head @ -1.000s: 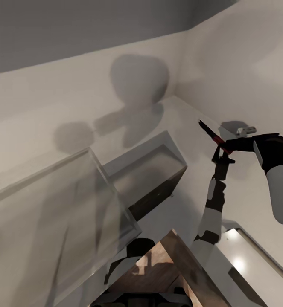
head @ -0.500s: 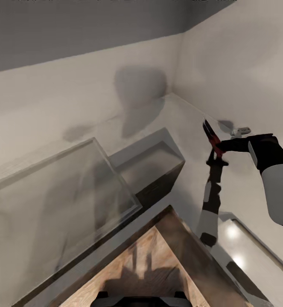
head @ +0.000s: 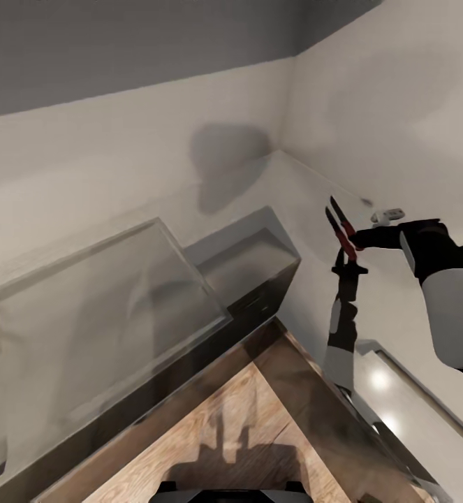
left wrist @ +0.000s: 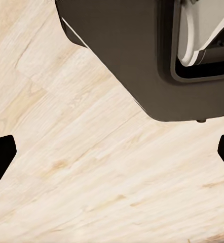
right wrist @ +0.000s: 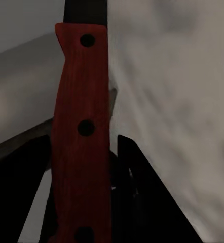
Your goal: In the kitchen, take the Vidalia onion out of the sink, dice it on the chopping board with the paring knife, put the diced onion into the bowl on the countertop, then place both the paring knife and the chopping board into the sink.
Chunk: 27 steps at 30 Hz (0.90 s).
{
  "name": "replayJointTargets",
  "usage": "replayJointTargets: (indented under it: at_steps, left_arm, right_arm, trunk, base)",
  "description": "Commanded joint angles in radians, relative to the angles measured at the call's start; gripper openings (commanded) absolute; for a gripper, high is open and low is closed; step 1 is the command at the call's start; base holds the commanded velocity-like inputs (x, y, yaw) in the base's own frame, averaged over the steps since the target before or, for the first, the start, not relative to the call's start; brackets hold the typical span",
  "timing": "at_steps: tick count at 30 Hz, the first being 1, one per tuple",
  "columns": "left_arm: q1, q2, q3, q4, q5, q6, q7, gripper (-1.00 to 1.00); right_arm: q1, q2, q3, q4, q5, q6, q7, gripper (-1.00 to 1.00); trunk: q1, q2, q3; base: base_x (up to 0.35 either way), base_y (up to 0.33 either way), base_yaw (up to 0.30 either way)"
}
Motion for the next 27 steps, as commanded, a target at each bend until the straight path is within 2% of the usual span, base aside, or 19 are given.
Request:
replayJointTargets:
  at_steps: [1, 16, 27]
  left_arm:
    - [0.001, 0.000, -0.003, -0.004, 0.001, 0.006, 0.006, 1.00]
    - [0.001, -0.001, 0.001, -0.036, 0.005, 0.007, 0.008, 1.00]
    - [0.001, -0.001, 0.005, -0.036, 0.006, 0.007, 0.009, 1.00]
  right_arm:
    - [-0.001, 0.001, -0.007, -0.001, 0.011, 0.003, 0.009, -1.00]
    - [0.000, -0.001, -0.012, -0.010, 0.012, -0.017, 0.004, -1.00]
    - [0.001, -0.002, -0.014, 0.027, 0.008, -0.019, 0.008, -1.00]
  trunk:
    - [0.001, -0.002, -0.001]
    - [0.001, -0.002, -0.001]
    - [0.001, -0.002, 0.001]
  base:
    - [-0.007, 0.000, 0.000]
    - [-0.001, 0.000, 0.000]
    - [0.000, 0.000, 0.000]
